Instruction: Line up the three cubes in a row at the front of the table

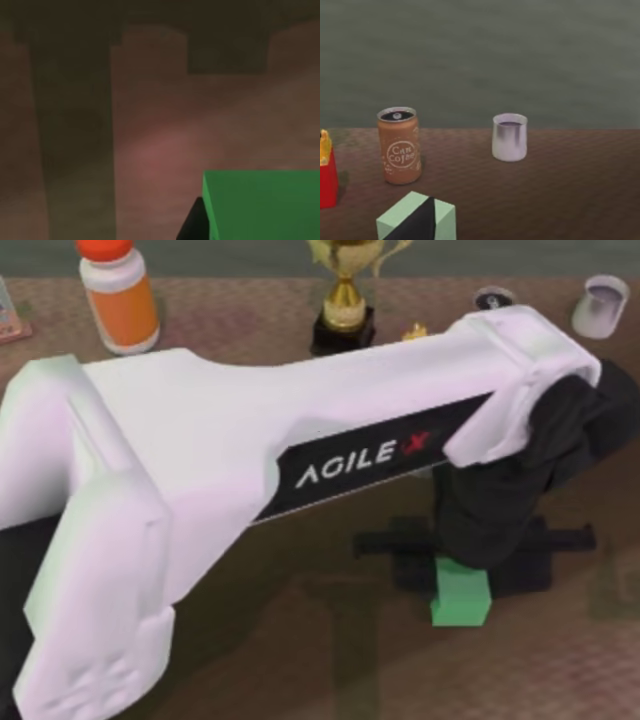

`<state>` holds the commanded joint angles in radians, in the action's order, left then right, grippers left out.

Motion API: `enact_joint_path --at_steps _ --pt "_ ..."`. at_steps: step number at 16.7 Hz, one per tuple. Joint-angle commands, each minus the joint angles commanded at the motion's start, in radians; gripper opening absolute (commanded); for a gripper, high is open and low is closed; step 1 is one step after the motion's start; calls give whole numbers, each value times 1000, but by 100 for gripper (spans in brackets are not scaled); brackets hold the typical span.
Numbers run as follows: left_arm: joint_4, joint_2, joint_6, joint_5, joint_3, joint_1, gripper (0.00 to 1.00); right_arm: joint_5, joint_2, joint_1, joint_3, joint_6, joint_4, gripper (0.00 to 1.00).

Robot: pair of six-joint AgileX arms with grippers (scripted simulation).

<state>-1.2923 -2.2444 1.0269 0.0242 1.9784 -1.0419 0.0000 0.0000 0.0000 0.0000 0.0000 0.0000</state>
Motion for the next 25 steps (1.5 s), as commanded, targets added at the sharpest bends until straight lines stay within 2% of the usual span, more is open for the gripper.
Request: enact_joint_path --at_steps 7,13,18,25 --pt "18 0 11 3 -18 -3 0 0 0 0 0 0 0 100" --pt "229 -31 12 2 -190 -5 0 0 0 0 0 0 0 100" --pt "253 -38 12 0 -212 -8 0 0 0 0 0 0 0 100" --pt "253 -38 12 0 -212 -8 53 0 0 0 0 0 0 100"
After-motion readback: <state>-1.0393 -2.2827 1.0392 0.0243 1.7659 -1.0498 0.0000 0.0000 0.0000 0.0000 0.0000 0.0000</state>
